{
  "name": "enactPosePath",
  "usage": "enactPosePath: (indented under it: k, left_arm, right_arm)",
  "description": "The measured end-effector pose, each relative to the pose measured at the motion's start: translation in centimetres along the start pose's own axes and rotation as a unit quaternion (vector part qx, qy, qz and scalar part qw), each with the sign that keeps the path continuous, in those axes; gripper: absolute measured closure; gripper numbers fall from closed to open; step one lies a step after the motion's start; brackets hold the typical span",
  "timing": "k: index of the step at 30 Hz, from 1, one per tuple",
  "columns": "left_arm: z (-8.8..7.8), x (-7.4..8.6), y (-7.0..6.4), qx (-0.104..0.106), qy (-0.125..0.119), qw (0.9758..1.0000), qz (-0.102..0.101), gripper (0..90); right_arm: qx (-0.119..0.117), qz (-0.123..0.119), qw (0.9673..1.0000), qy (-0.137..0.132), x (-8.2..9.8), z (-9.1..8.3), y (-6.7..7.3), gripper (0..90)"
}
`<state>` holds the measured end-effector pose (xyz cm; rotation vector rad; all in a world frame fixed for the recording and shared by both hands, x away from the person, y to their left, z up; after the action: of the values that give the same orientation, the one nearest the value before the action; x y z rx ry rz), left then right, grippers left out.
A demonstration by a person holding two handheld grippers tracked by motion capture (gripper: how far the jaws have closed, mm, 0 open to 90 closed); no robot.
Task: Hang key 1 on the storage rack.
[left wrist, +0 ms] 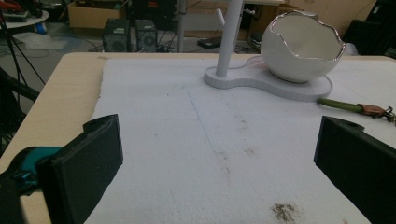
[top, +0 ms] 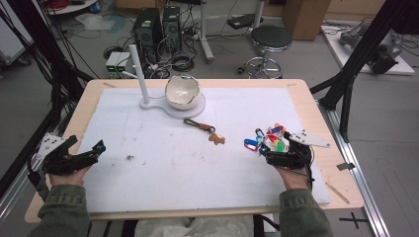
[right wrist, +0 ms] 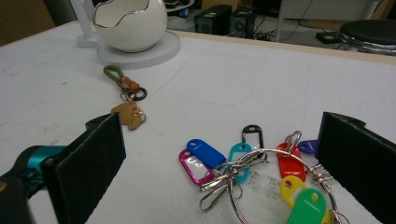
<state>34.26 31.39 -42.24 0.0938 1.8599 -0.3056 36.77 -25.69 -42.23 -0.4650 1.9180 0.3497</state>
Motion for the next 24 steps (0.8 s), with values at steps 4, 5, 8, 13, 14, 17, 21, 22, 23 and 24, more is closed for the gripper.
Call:
enactPosePath:
  k: [4,5,8,13,14,17,21,22,23,24]
  left_arm:
    - [0.12,0.09,0.00,0.003,0.005,1.0000,-0.003,1.7]
    - [0.14,0.10,-0.02,0.003,0.005,1.0000,-0.004,1.7]
    - [0.12,0.10,-0.04,0.004,0.005,1.0000,-0.003,1.7]
    - [0.23,0.15,-0.04,0.005,0.007,0.9999,-0.005,1.7]
    - [0.23,0.15,-0.04,0.005,0.007,0.9999,-0.005,1.7]
    - [0.24,0.16,-0.04,0.004,0.007,0.9999,-0.007,1.7]
    - [0.16,0.16,0.08,0.000,0.007,0.9999,-0.008,1.7]
    - [0.20,0.18,0.09,-0.002,0.006,0.9999,-0.009,1.7]
    - [0.20,0.18,0.10,-0.003,0.007,0.9999,-0.009,1.7]
    - [0.20,0.18,0.10,-0.003,0.007,0.9999,-0.009,1.7]
  right_arm:
    - [0.003,-0.001,1.0000,0.003,0.07,0.08,-0.07,0.8]
    - [0.003,-0.002,1.0000,0.004,0.09,0.08,-0.07,0.8]
    - [0.004,-0.001,1.0000,0.004,0.08,0.03,-0.07,0.8]
    - [0.006,-0.001,1.0000,0.003,0.09,0.01,-0.16,0.8]
    - [0.005,0.001,1.0000,0.004,0.11,0.01,-0.12,0.8]
    - [0.004,0.002,1.0000,0.005,0.12,0.03,-0.10,0.8]
    - [0.010,0.005,0.9999,0.008,0.13,0.10,-0.10,0.8]
    - [0.011,0.006,0.9999,0.009,0.08,0.15,-0.12,0.8]
    - [0.012,0.006,0.9999,0.009,0.04,0.20,-0.12,0.8]
    - [0.012,0.006,0.9998,0.012,0.01,0.24,-0.08,0.8]
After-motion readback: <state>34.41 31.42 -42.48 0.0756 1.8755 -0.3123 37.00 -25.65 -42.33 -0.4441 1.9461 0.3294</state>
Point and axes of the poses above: each handheld gripper's, and its own axes: z roughly forward along the jaws, x roughly out of its underside, y roughly to its left, the point moved 7 cm from there along z, roughly forward along the jaws, and after that the axes turned 2 degrees about -z, right-handed, at the moved point
